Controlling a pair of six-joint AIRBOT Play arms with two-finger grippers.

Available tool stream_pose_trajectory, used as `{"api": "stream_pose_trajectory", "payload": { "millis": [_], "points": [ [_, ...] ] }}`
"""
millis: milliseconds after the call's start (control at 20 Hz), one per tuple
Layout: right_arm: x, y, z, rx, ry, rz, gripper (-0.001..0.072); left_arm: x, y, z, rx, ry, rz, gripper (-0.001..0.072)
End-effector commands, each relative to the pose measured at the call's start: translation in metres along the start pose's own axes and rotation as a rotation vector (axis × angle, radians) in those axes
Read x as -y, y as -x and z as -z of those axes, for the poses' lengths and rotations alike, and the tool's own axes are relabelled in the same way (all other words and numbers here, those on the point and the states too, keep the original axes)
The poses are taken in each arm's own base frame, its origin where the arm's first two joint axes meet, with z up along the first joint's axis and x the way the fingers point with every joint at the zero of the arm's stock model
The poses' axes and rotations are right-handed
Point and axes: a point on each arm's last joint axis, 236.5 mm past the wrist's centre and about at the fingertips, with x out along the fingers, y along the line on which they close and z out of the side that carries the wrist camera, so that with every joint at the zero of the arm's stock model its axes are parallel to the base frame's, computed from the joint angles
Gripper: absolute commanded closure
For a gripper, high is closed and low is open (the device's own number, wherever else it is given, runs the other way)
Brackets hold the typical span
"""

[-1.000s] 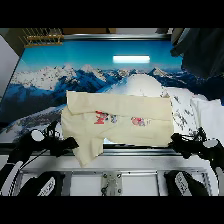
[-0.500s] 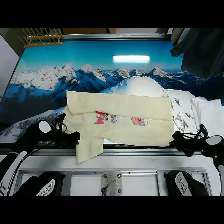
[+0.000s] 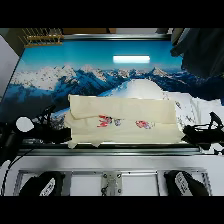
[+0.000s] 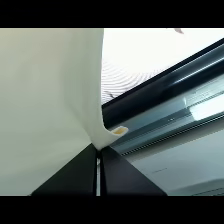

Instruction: Fold the clothes and pants, and hang the long-sleeved shirts on hangers.

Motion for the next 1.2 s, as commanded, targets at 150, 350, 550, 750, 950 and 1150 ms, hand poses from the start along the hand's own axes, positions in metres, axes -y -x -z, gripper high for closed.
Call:
{"api": "stream_pose_trajectory", "payload": {
  "millis": [150,350,550,750,950,1150],
  "points": [
    [-0.039,0.005,-0.031,-0.027,0.109,0.011,0.0706,0.015,0.023,-0.069,0.064,-0.083,-0.002,0.0701],
    [-0.072,-0.007,-0.072,-0.009,0.13,0.005,0.0705,0.02,0.018,-0.123,0.087,-0.113,-0.005,0.0701],
    [-0.093,-0.019,-0.113,0.01,0.12,-0.002,0.0705,0.01,0.005,-0.172,0.09,-0.081,-0.012,0.0701],
    [-0.105,-0.028,-0.147,0.073,0.109,-0.019,0.0704,0.012,-0.011,-0.211,0.084,-0.089,-0.003,0.0701],
    [-0.134,-0.029,-0.172,0.185,0.103,-0.118,0.0691,0.022,-0.025,-0.236,0.073,-0.125,-0.003,0.0697],
    [-0.174,-0.013,-0.184,0.254,0.159,-0.306,0.0093,0.033,-0.007,-0.258,0.144,-0.133,0.004,0.0181]
  ]
}}
